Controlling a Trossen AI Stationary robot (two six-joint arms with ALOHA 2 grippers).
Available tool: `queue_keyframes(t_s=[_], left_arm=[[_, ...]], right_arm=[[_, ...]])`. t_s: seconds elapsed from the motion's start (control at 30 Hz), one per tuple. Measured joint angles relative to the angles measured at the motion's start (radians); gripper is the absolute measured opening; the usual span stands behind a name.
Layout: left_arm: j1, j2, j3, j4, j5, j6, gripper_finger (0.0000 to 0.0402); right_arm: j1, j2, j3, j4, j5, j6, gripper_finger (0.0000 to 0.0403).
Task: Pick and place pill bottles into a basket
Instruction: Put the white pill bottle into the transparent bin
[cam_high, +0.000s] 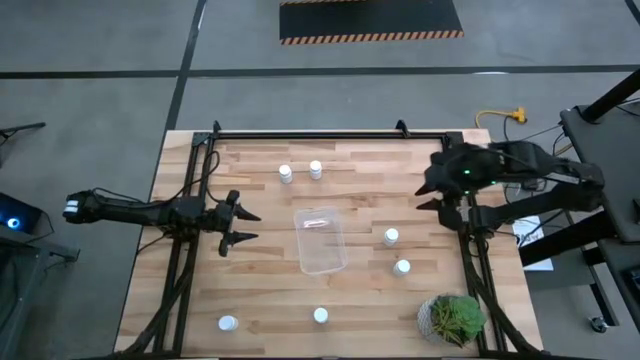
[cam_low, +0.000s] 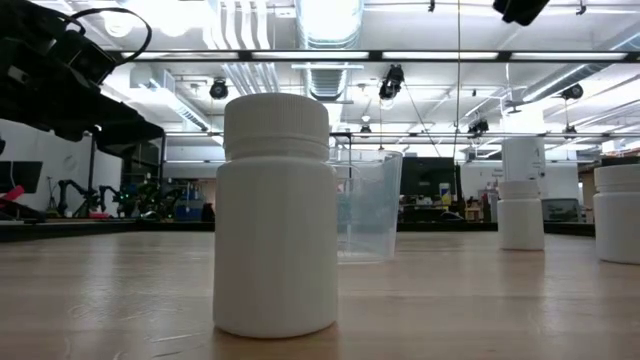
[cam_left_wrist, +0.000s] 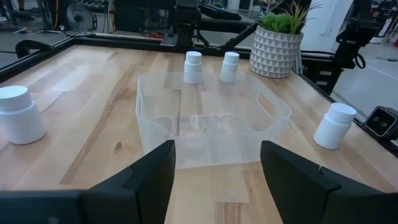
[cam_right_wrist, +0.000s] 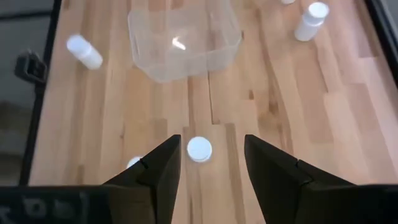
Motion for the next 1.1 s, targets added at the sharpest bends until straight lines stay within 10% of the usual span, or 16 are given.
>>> queue_keyframes(t_s=[1.1], left_arm=[[0.000,0.000,0.000,0.000,0.000,0.000,0.0219]], right_arm=[[0.000,0.343,-0.018,-0.032,0.005,-0.195,0.0310]])
